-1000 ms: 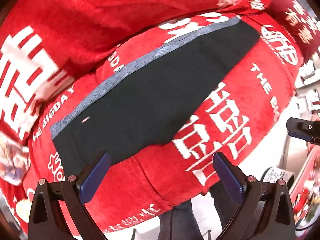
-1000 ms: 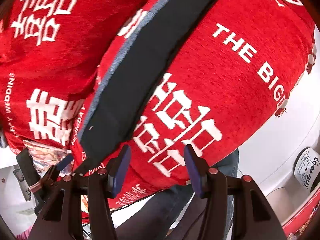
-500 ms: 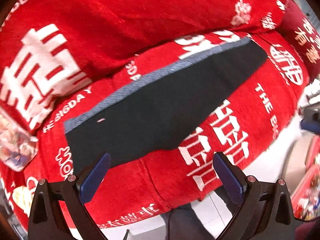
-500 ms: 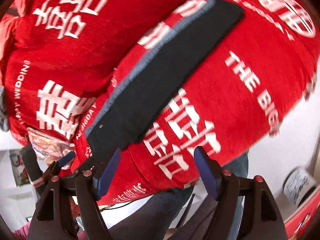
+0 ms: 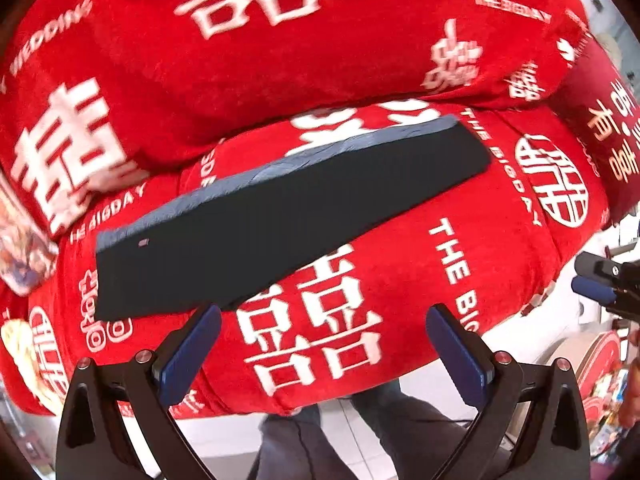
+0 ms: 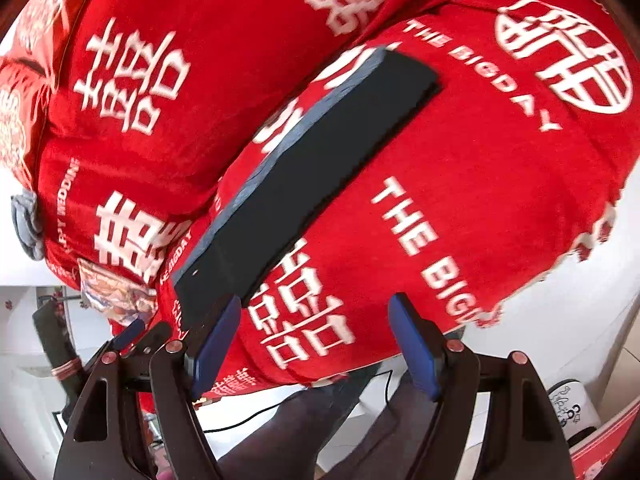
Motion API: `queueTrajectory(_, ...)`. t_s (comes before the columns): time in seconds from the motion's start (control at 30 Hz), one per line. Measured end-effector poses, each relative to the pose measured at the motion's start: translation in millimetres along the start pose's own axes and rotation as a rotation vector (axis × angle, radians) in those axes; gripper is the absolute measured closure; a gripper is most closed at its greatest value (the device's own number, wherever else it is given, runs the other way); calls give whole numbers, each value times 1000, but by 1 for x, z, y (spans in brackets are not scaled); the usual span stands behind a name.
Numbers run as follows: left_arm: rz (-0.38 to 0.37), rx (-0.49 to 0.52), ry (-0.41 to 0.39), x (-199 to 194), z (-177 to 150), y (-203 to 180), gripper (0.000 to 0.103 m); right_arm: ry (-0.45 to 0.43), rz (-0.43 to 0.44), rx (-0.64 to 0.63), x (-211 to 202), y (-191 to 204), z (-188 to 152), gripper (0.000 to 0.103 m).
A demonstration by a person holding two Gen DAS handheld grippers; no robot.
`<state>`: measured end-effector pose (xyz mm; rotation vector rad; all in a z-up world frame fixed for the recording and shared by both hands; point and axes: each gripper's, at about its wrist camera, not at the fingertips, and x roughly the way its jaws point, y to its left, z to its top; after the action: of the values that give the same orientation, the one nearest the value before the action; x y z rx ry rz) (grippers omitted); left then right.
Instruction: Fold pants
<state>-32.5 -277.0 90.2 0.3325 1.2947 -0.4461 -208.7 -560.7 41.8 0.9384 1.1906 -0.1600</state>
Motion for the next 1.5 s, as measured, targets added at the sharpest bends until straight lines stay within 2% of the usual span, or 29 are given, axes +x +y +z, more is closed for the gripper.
queueTrajectory(0.07, 14, 16, -14, -6, 6, -9, 0, -16, 8, 24, -11, -15, 4, 24)
queueTrajectory(0.27, -4, -29, -42, -13, 24, -4, 0, -46, 54, 95, -16, -37, 12, 24)
queueTrajectory(0.37, -12, -19, -15, 4, 25, -2, 0, -80, 83, 107, -15, -34, 14, 24)
queueTrajectory(0.5, -37, 5, 70, 34, 22, -4, 0, -134, 129, 106, -15, -27, 13, 21)
queueTrajectory(0.6, -40, 63, 93, 50, 20, -7, 0, -174, 161, 148, -11, -32, 8, 21)
queueTrajectory(0.77, -20, 113, 120, 69, 29, 0, 0, -206, 109, 237, 6, -51, 1, 20)
queueTrajectory(0.8, -13, 119, 125, 76, 34, 1, 0, -213, 102, 250, 8, -55, 1, 14)
queueTrajectory(0.83, -12, 118, 127, 82, 38, 1, 0, -214, 104, 257, 10, -57, 2, 2)
queueTrajectory(0.9, 1, 112, 139, 98, 48, -1, 0, -200, 126, 264, 17, -62, 10, 0)
queueTrajectory(1.03, 28, 58, 159, 130, 71, -13, 0, -94, 130, 248, 48, -78, 44, 0)
queueTrajectory(1.2, 89, 6, 162, 170, 97, -33, 0, -26, 76, 244, 93, -99, 105, 0)
queueTrajectory(1.37, 106, -55, 159, 215, 122, -44, 0, -3, 43, 228, 128, -120, 162, 0)
queueTrajectory(1.5, 105, -106, 99, 239, 137, -50, 0, -39, 70, 228, 145, -135, 200, 1)
